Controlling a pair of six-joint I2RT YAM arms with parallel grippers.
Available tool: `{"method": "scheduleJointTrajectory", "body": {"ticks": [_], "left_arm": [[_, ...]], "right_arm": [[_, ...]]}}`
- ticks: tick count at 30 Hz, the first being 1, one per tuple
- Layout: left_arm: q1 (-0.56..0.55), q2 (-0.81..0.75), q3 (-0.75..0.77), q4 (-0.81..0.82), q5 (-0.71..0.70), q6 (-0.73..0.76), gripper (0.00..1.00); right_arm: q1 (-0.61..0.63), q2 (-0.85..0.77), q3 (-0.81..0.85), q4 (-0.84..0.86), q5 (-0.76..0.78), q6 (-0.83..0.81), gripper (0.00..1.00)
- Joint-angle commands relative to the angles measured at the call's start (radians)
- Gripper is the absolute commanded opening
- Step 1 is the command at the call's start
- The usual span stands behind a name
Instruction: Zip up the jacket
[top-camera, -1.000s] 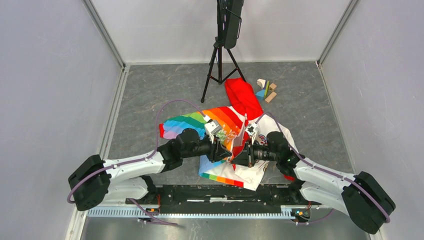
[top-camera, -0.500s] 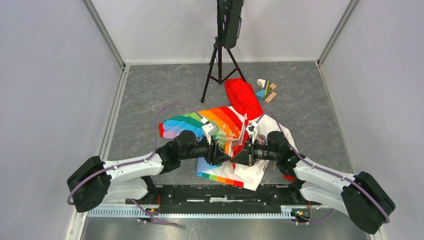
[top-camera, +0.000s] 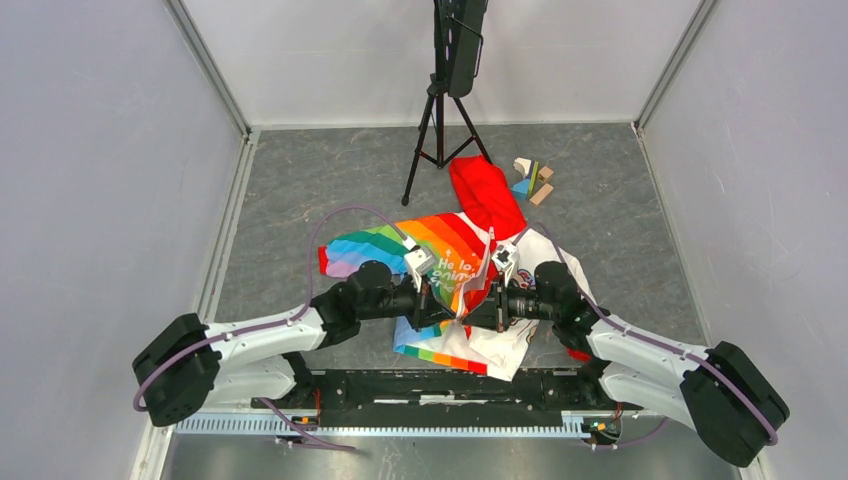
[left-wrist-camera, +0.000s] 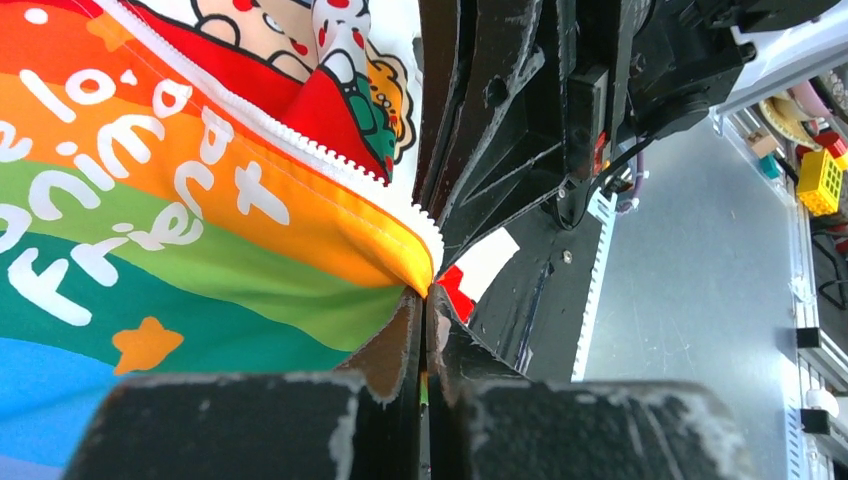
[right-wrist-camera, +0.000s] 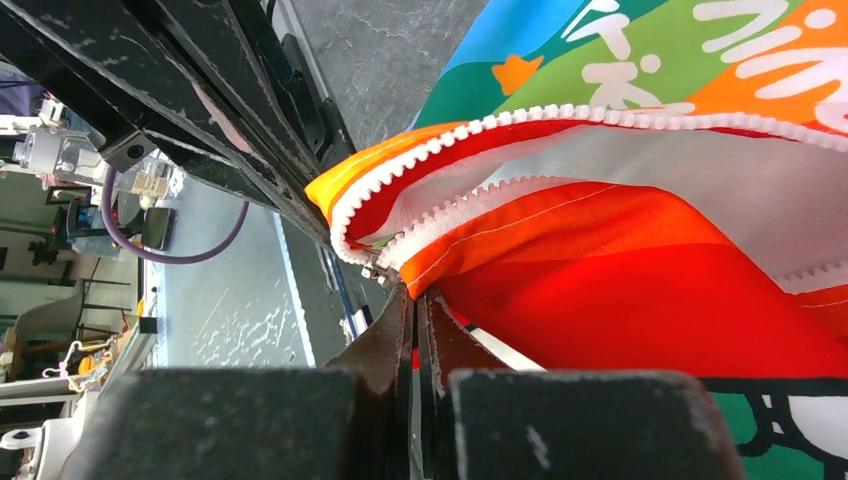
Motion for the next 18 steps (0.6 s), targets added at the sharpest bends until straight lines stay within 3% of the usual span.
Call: {"method": "scheduleJointTrajectory", "body": {"ticks": [1, 11, 18], "left_arm": [[0.003, 0.016, 0.047, -0.063, 0.059, 0.086, 0.02], [0.004, 0.042, 0.089, -0.154, 0.054, 0.138, 0.02], [0.004, 0.055, 0.083, -0.123, 0.109, 0.117, 0.02]], "right_arm": [[-0.012, -0.008, 0.042, 0.063, -0.047, -0.005, 0.00], [-0.036, -0.065, 0.076, 0.005, -0.085, -0.021, 0.00], [-0.052, -0.057, 0.002, 0.219, -0.108, 0.114, 0.00]]}}
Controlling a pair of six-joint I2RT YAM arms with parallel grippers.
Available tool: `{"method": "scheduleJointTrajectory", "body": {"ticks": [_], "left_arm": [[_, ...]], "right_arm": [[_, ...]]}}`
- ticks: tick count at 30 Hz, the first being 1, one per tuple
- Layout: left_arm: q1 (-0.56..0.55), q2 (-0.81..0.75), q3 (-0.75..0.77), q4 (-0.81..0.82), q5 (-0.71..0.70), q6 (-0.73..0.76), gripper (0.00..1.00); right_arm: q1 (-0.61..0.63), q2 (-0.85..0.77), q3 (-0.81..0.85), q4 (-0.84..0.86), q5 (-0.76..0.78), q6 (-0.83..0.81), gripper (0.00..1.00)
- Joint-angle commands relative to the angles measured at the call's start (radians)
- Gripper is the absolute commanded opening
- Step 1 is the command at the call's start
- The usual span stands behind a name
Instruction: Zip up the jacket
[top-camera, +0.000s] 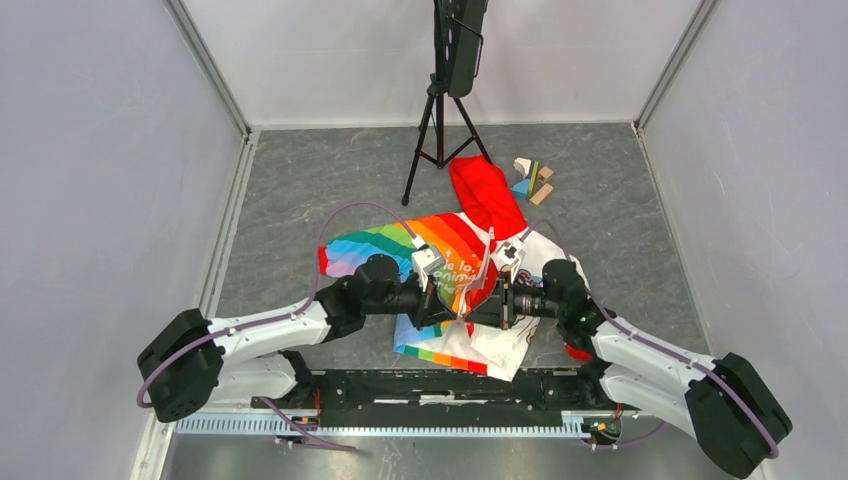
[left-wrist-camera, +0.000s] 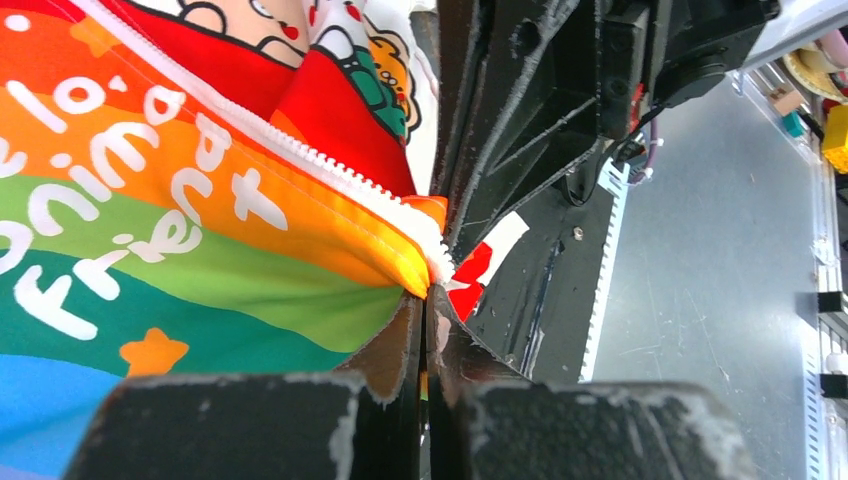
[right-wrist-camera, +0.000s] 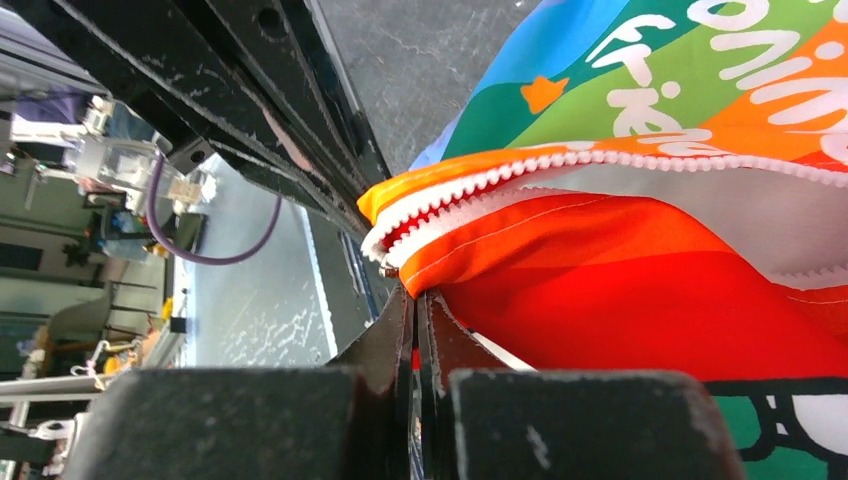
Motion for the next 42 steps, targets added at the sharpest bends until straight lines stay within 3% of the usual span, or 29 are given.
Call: {"method": "scheduleJointTrajectory", "body": {"ticks": [1, 5, 15, 20, 26, 30, 33, 37, 42], "left_arm": [[-0.001, 0.010, 0.006, 0.013, 0.071, 0.016, 0.02], [0.004, 0.001, 0.001, 0.028, 0.062, -0.022, 0.04], [0.034, -0.012, -0.023, 0.064, 0.061, -0.051, 0.33], [0.049, -0.036, -0.041, 0.079, 0.066, -0.067, 0.41], [0.049, -0.040, -0.052, 0.102, 0.086, -0.086, 0.40], [0.049, -0.046, -0.060, 0.118, 0.084, -0.091, 0.24], [0.049, -0.047, -0.062, 0.119, 0.085, -0.086, 0.22], [0.052, -0.061, -0.068, 0.130, 0.099, -0.095, 0.41], [0.092, -0.112, -0.108, 0.198, 0.122, -0.148, 0.51]], "right_arm": [[-0.008, 0.009, -0.015, 0.265, -0.047, 0.103, 0.00], [-0.008, 0.039, -0.043, 0.326, -0.065, 0.116, 0.00], [-0.007, 0.102, -0.067, 0.342, -0.072, 0.075, 0.00], [-0.007, 0.111, -0.072, 0.351, -0.074, 0.079, 0.00], [-0.007, 0.123, -0.074, 0.390, -0.079, 0.108, 0.00], [-0.007, 0.123, -0.075, 0.394, -0.079, 0.112, 0.00], [-0.007, 0.124, -0.077, 0.393, -0.080, 0.111, 0.00], [-0.006, 0.125, -0.081, 0.392, -0.082, 0.109, 0.00], [-0.007, 0.122, -0.076, 0.378, -0.082, 0.099, 0.00]]}}
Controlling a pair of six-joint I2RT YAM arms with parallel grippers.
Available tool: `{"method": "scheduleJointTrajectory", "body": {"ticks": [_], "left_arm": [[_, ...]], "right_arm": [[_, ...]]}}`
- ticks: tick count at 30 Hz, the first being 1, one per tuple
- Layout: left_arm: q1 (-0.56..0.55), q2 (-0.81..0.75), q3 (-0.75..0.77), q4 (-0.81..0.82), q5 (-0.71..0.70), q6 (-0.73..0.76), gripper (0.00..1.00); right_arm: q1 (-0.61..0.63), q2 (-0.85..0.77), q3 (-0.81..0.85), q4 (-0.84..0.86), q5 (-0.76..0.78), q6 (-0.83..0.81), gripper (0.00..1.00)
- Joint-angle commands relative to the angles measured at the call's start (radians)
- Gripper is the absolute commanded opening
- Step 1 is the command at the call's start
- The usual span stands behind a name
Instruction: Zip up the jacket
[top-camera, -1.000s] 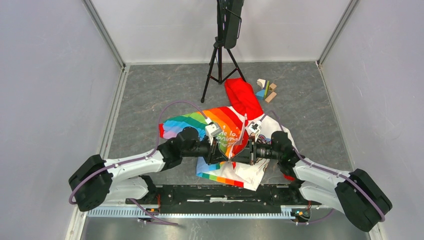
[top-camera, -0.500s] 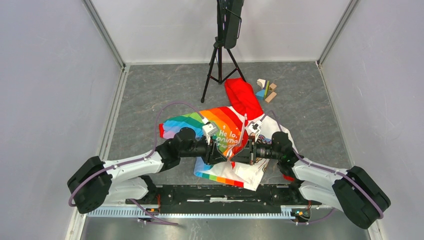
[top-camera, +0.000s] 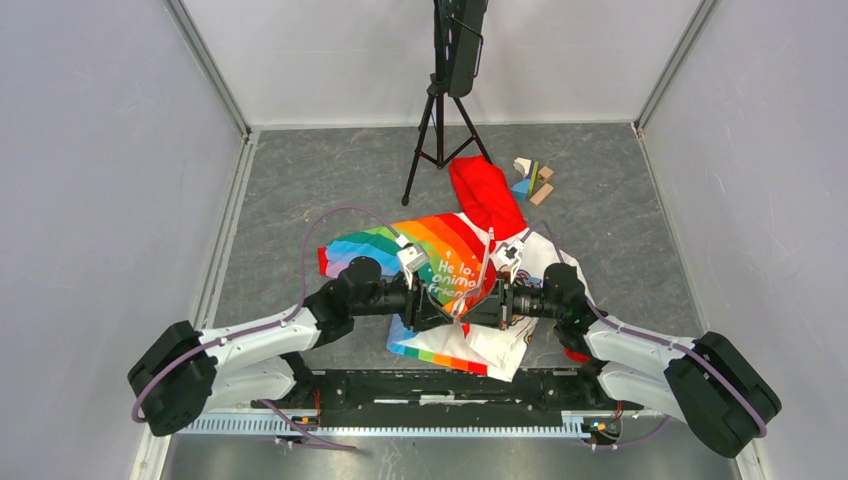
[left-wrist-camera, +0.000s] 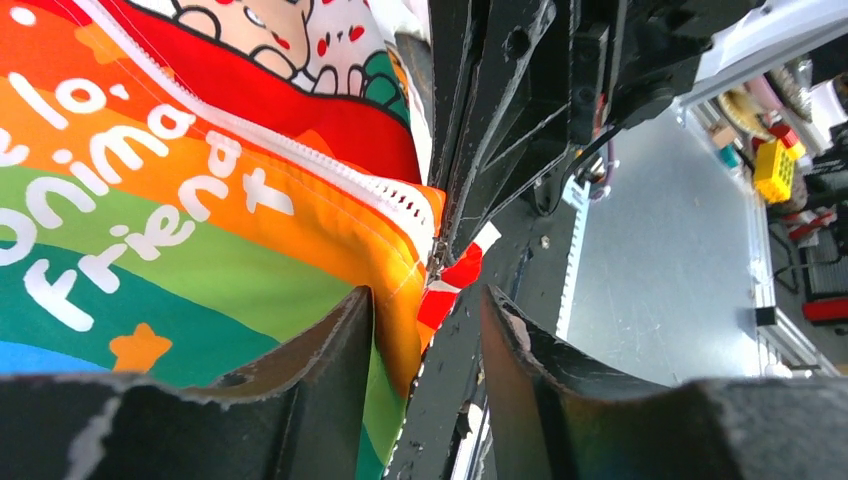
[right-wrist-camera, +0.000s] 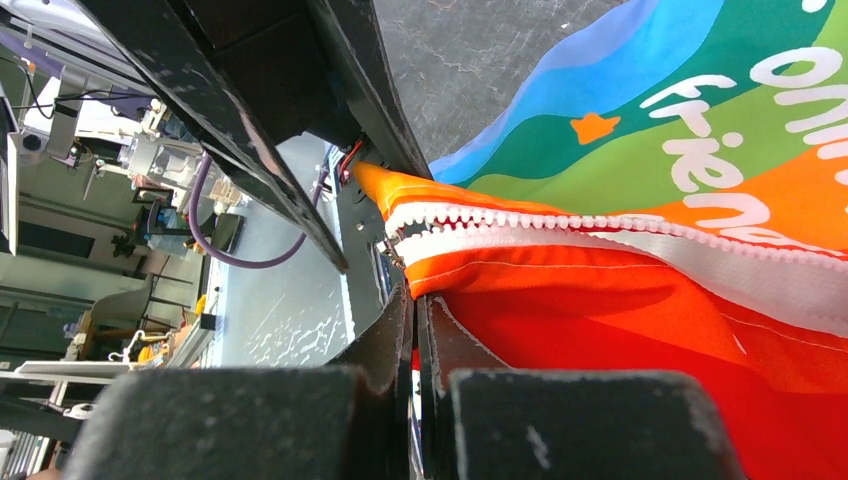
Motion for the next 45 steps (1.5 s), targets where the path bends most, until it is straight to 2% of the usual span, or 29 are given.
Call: {"method": "scheduleJointTrajectory", "body": {"ticks": [1, 5, 13, 18, 24, 28, 31, 33, 38, 42, 45], "left_arm": [[0.041, -0.068, -0.040, 0.123, 0.048, -0.077, 0.53], [0.058, -0.064, -0.036, 0.136, 0.069, -0.095, 0.54], [0.058, 0.024, -0.020, 0.191, 0.120, -0.124, 0.44], [0.058, 0.032, -0.024, 0.196, 0.126, -0.119, 0.23], [0.056, 0.067, -0.016, 0.172, 0.117, -0.126, 0.03], [0.056, 0.093, -0.027, 0.108, 0.113, -0.107, 0.02], [0.056, 0.078, -0.067, 0.114, 0.102, -0.122, 0.02], [0.056, 0.071, -0.083, 0.141, 0.111, -0.149, 0.02], [0.056, 0.090, -0.117, 0.252, 0.174, -0.242, 0.02], [0.057, 0.138, -0.123, 0.303, 0.209, -0.320, 0.02], [0.058, 0.173, -0.124, 0.314, 0.194, -0.361, 0.02]], "right_arm": [[-0.001, -0.001, -0.004, 0.049, -0.022, -0.009, 0.00], [0.000, -0.003, 0.001, 0.045, -0.023, -0.012, 0.00], [0.000, -0.004, 0.013, 0.041, -0.023, -0.008, 0.00], [0.000, -0.003, 0.015, 0.040, -0.023, -0.008, 0.00], [0.000, -0.003, 0.019, 0.084, -0.034, 0.040, 0.00], [-0.001, 0.010, -0.002, 0.198, -0.052, 0.148, 0.00], [-0.001, 0.032, -0.031, 0.330, -0.058, 0.253, 0.00], [0.000, 0.051, -0.042, 0.357, -0.052, 0.277, 0.00], [-0.001, 0.058, -0.032, 0.186, -0.006, 0.162, 0.00], [0.000, 0.058, 0.072, -0.213, 0.082, -0.109, 0.01], [-0.001, 0.048, 0.151, -0.456, 0.190, -0.301, 0.15]]}}
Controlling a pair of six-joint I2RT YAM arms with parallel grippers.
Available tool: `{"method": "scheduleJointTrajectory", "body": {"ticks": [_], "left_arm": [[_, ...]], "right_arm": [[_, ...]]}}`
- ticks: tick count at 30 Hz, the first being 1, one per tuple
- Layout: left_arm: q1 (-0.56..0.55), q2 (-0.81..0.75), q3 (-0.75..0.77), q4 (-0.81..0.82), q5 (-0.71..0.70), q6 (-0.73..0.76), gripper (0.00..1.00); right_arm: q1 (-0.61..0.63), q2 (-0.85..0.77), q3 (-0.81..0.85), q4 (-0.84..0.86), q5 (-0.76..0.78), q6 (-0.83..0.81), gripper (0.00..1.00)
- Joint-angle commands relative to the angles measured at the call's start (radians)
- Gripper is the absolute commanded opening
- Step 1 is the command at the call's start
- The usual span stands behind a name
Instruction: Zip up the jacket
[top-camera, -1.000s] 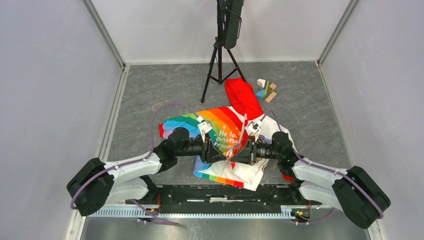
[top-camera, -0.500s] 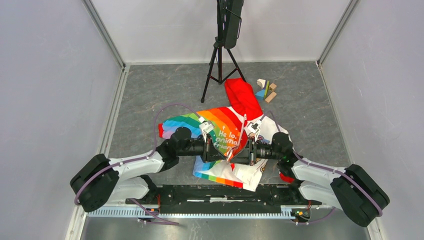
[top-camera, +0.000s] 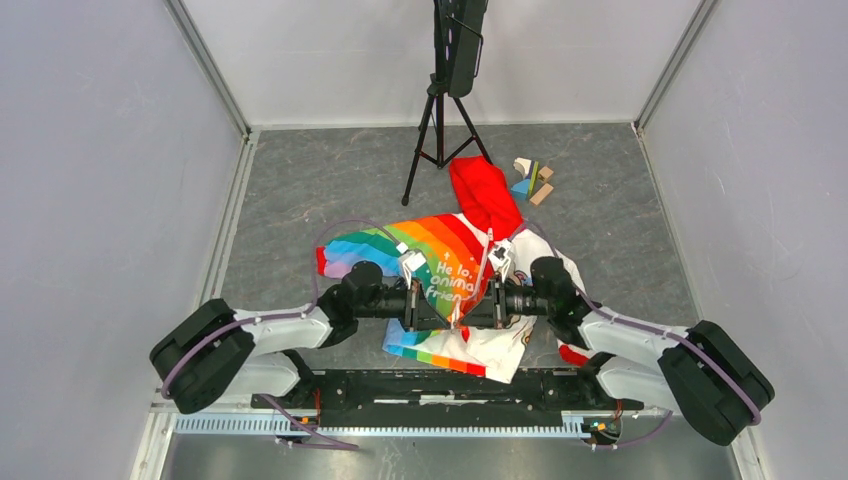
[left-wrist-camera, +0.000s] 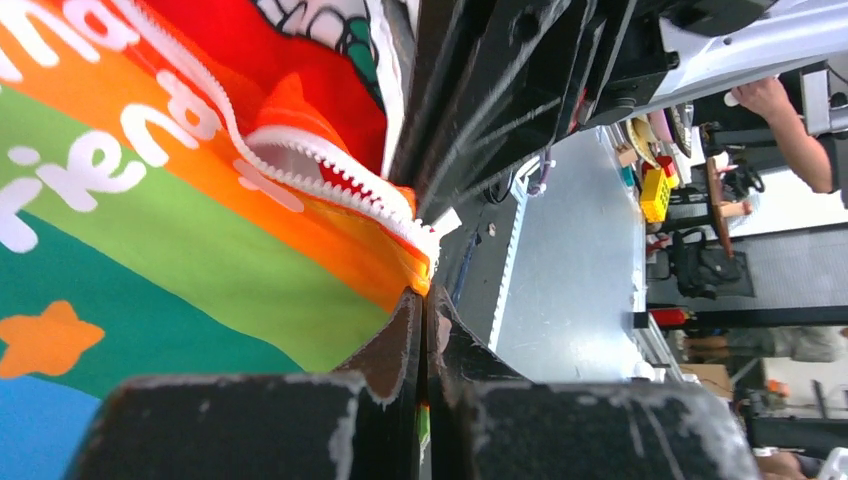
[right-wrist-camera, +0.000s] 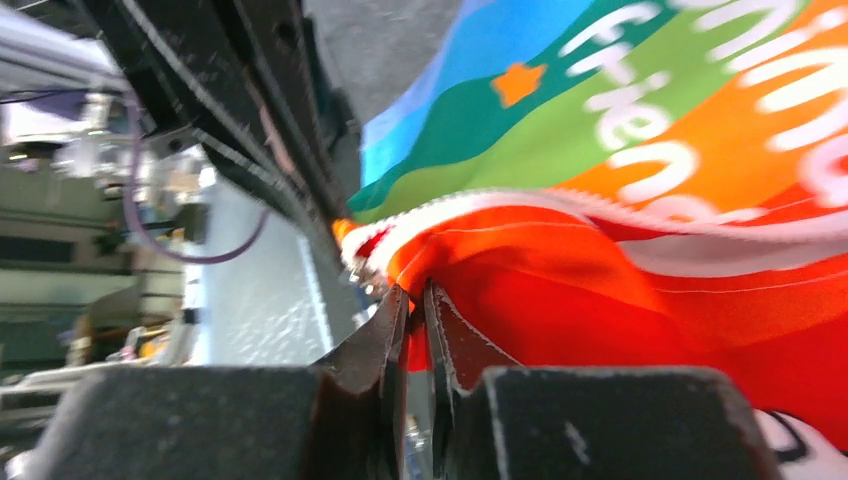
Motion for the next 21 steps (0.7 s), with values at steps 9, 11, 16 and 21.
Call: {"method": "scheduleJointTrajectory", "body": {"ticks": [9, 11, 16, 21], "left_arm": [[-0.001, 0.111, -0.013, 0.122, 0.085, -0.224, 0.02], [0.003, 0.103, -0.016, 0.118, 0.092, -0.240, 0.02], [0.035, 0.098, -0.005, 0.042, 0.133, -0.261, 0.02], [0.084, 0.111, -0.023, 0.039, 0.169, -0.290, 0.02]], "right_arm": [[0.002, -0.099, 0.233, -0.593, 0.230, -0.539, 0.59], [0.029, -0.143, 0.255, -0.648, 0.270, -0.580, 0.63], [0.210, -0.249, 0.308, -0.693, 0.526, -0.690, 0.78], [0.370, -0.324, 0.261, -0.536, 0.630, -0.822, 0.98]]}}
